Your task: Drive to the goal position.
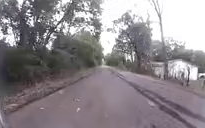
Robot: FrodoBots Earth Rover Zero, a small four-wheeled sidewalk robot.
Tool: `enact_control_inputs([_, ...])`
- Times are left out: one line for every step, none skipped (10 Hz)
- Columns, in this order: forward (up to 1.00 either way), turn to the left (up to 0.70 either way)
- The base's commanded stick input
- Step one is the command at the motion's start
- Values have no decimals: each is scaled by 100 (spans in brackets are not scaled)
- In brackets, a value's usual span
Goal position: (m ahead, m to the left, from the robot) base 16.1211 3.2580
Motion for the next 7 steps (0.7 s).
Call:
enact_control_inputs([70, 18])
enact_control_inputs([70, 20])
enact_control_inputs([70, 6])
enact_control_inputs([70, 2])
enact_control_inputs([70, 0])
enact_control_inputs([70, 0])
enact_control_inputs([70, 0])
